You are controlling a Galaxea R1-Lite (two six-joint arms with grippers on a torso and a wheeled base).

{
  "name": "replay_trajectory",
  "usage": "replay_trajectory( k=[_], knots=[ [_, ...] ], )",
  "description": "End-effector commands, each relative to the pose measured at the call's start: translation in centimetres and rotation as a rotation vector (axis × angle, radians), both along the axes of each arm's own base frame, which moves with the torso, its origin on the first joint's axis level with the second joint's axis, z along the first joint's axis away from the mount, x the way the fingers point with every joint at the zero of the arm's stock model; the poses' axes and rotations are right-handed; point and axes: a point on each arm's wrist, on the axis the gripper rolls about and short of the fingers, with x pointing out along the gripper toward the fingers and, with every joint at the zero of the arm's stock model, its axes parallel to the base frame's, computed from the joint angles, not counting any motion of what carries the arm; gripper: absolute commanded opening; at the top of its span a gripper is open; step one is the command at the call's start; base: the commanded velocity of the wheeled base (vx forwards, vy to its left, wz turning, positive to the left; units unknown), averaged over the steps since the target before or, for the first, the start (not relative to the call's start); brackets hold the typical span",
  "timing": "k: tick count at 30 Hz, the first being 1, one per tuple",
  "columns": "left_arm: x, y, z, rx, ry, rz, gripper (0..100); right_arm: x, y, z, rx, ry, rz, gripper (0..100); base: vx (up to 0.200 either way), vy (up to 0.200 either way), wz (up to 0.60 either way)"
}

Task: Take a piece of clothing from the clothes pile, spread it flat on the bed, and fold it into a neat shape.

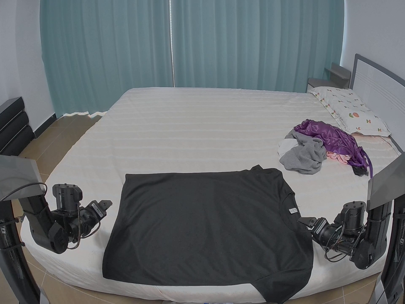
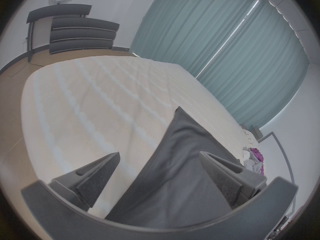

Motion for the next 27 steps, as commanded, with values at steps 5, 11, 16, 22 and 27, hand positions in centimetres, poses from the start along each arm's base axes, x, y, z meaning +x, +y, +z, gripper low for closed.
replay_trajectory(
  k=[5, 11, 16, 22, 27],
  knots=[
    [11.7, -1.3, -1.1, -0.05, -0.076, -0.099, 100, 0.7, -1.2, 0.3, 0.131, -0.007, -0.019, 100, 0.0, 0.0, 0.0],
    [19.1, -2.3, -2.7, -0.062, -0.117, -0.138, 100, 0.9, -1.9, 0.2, 0.176, -0.002, 0.002, 100, 0.0, 0.0, 0.0],
    [22.4, -3.0, -3.2, -0.062, -0.13, -0.147, 100, 0.9, -1.7, -0.1, 0.206, 0.016, -0.003, 100, 0.0, 0.0, 0.0],
    [23.8, -2.5, -4.2, -0.057, -0.143, -0.132, 100, 0.9, -1.6, -0.1, 0.206, 0.019, 0.001, 100, 0.0, 0.0, 0.0],
    [24.1, -2.7, -4.6, -0.052, -0.134, -0.138, 100, 0.8, -1.5, -0.1, 0.207, 0.024, 0.003, 100, 0.0, 0.0, 0.0]
  ],
)
